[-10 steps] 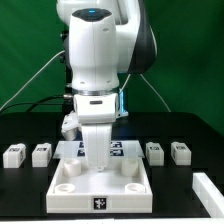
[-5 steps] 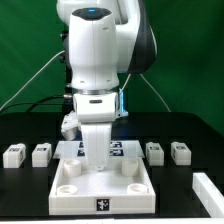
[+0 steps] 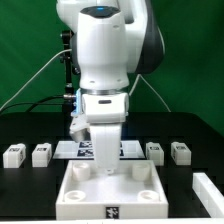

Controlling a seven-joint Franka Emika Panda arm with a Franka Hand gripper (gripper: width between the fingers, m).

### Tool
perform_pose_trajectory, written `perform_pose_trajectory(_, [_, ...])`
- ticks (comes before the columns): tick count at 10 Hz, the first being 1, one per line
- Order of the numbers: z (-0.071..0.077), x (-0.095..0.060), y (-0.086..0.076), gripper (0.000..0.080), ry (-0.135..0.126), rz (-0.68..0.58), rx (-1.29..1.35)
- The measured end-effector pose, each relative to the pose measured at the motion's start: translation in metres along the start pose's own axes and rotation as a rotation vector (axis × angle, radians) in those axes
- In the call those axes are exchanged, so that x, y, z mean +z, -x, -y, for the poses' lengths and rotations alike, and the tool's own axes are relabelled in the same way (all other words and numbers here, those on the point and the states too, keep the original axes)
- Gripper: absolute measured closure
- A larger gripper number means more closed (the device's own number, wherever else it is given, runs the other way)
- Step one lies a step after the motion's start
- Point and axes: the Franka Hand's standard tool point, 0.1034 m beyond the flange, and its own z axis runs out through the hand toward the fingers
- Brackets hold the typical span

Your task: Assemble one leg

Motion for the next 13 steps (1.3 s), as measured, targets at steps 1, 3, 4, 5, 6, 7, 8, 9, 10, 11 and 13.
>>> perform_pose_trajectory(1, [-0.009, -0.001, -0.014, 0.0739, 0.012, -0.007, -0.005])
perform_pose_trajectory(3, [-0.022, -0.004, -0.037, 0.0739, 0.028, -0.016, 0.014])
perform_pose_trajectory(4, [-0.026, -0.004, -0.05, 0.0739, 0.033, -0.023, 0.007])
perform_pose_trajectory(5, [-0.029, -0.003, -0.057, 0.0739, 0.035, -0.029, -0.003])
perform_pose_trajectory(6, [-0.032, 0.0, -0.057, 0.0739, 0.033, -0.03, -0.006])
perform_pose_trajectory(7, [-0.032, 0.004, -0.056, 0.0739, 0.022, -0.028, -0.011])
perform_pose_trajectory(8, [-0.032, 0.006, -0.056, 0.0739, 0.013, -0.026, -0.027])
perform_pose_trajectory(9, [-0.032, 0.006, -0.056, 0.0739, 0.011, -0.025, -0.029])
perform_pose_trajectory(10, [-0.032, 0.006, -0.056, 0.0739, 0.011, -0.025, -0.029])
perform_pose_trajectory(11, [-0.032, 0.006, -0.056, 0.0739, 0.011, -0.025, -0.027])
perform_pose_trajectory(13, [-0.031, 0.006, -0.055, 0.0628, 0.009, -0.025, -0.025])
